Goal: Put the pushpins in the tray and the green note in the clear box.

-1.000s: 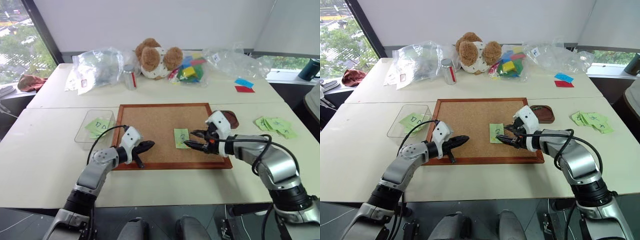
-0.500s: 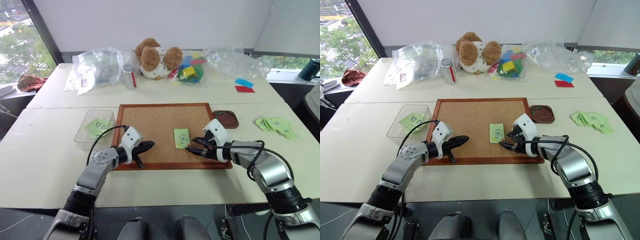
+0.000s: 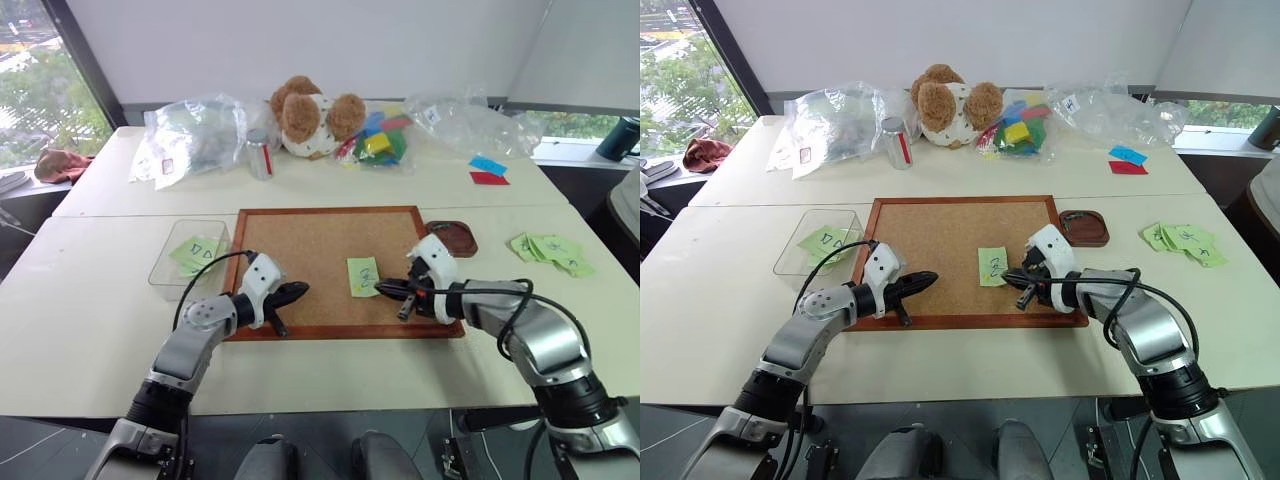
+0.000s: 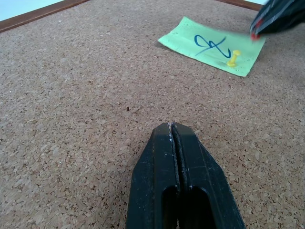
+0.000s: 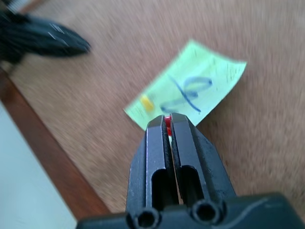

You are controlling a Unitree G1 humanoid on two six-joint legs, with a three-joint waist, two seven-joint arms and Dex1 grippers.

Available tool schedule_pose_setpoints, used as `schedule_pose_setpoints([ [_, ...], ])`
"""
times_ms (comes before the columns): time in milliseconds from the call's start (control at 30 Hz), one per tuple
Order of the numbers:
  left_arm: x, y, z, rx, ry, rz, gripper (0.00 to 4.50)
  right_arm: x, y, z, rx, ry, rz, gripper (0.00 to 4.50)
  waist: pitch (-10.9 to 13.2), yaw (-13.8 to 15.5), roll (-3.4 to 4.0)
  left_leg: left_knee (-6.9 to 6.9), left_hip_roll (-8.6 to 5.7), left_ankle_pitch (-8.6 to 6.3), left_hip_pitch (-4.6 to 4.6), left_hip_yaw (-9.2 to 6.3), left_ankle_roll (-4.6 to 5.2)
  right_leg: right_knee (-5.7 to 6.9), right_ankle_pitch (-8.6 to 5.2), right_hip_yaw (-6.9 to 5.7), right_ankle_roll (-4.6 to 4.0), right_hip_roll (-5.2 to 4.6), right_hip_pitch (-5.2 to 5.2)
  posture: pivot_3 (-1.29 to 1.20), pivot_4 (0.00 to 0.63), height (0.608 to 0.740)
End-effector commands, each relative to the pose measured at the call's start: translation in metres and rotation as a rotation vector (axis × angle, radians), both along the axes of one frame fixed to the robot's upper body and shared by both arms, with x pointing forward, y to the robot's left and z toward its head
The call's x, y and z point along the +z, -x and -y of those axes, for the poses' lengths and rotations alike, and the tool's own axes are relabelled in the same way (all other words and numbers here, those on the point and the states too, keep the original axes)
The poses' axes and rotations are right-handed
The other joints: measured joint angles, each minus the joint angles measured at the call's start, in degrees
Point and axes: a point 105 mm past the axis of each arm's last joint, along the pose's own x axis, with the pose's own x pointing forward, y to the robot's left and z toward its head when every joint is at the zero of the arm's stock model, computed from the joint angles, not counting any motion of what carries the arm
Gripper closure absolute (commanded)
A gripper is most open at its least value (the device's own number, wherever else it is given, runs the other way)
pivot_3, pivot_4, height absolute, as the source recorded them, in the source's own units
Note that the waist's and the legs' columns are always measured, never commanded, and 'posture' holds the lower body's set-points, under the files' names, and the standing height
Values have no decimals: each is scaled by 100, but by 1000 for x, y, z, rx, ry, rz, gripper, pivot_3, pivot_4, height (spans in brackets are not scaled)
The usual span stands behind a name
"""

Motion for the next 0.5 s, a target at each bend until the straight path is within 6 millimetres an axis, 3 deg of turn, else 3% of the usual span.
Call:
schedule_pose_setpoints([
  [33, -29, 7, -8, 14, -67, -100, 4500, 32, 0, 0, 13, -20, 93, 4454, 0, 1, 0, 0, 0, 0, 0, 0, 0, -1, 0, 0, 0, 0, 1, 0, 150, 740],
  [167, -30, 6, -7, 12, -68, -102, 4500, 53, -15, 14, -68, -43, 157, 4454, 0, 2, 0, 0, 0, 0, 0, 0, 1, -2, 0, 0, 0, 0, 1, 0, 150, 740],
  [267, -30, 6, -5, 9, -68, -102, 4500, 64, -38, 40, -197, -39, 194, 4454, 0, 6, 0, 0, 0, 0, 0, 0, 1, -3, 0, 0, 0, -1, 3, 0, 150, 740],
  [433, -30, 6, -5, 6, -68, -98, 4500, 61, -77, 96, -457, 0, 206, 4454, 0, 6, 0, -4, 0, -1, 0, 0, 1, -12, 0, -3, 0, -2, 5, 0, 150, 740],
  [500, -30, 5, -5, 7, -68, -97, 4500, 57, -85, 109, -511, -2, 190, 4454, 0, 6, 1, -7, 0, 0, 0, 1, 1, -15, 0, -3, 0, -2, 5, 0, 150, 740],
])
